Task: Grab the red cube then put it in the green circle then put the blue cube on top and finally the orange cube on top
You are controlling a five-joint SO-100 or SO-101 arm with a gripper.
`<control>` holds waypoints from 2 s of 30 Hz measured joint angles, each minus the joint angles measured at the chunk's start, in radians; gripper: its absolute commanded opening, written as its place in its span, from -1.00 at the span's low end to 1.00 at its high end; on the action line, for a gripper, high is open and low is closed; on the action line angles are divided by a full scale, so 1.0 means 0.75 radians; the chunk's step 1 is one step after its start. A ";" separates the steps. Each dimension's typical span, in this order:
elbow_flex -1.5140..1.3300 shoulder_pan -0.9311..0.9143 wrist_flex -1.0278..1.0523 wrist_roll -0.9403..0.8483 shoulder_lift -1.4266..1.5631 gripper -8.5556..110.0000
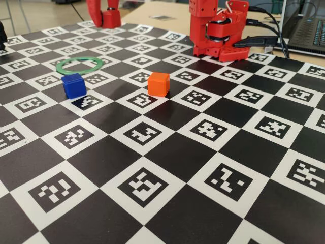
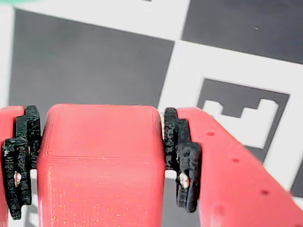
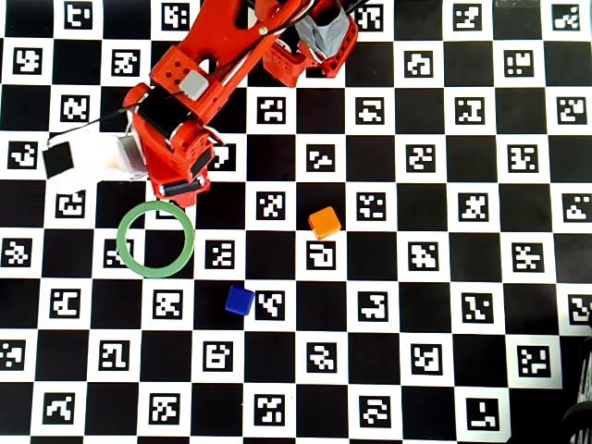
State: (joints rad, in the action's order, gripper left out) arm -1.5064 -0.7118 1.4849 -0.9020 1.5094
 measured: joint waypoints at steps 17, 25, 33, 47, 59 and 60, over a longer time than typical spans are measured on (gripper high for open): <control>0.427 0.000 0.070 0.164 -0.366 -0.78; 0.528 -0.014 0.035 0.160 -0.524 -0.78; 0.558 -0.041 -0.049 0.164 -0.607 -0.78; 0.550 -0.055 -0.205 0.166 -0.630 -0.78; 0.405 -0.057 -0.290 0.166 -0.648 -0.78; 0.391 -0.057 -0.297 0.168 -0.648 -0.78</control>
State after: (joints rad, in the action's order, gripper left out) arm -1.2134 -0.7547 1.2625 -0.7762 1.0232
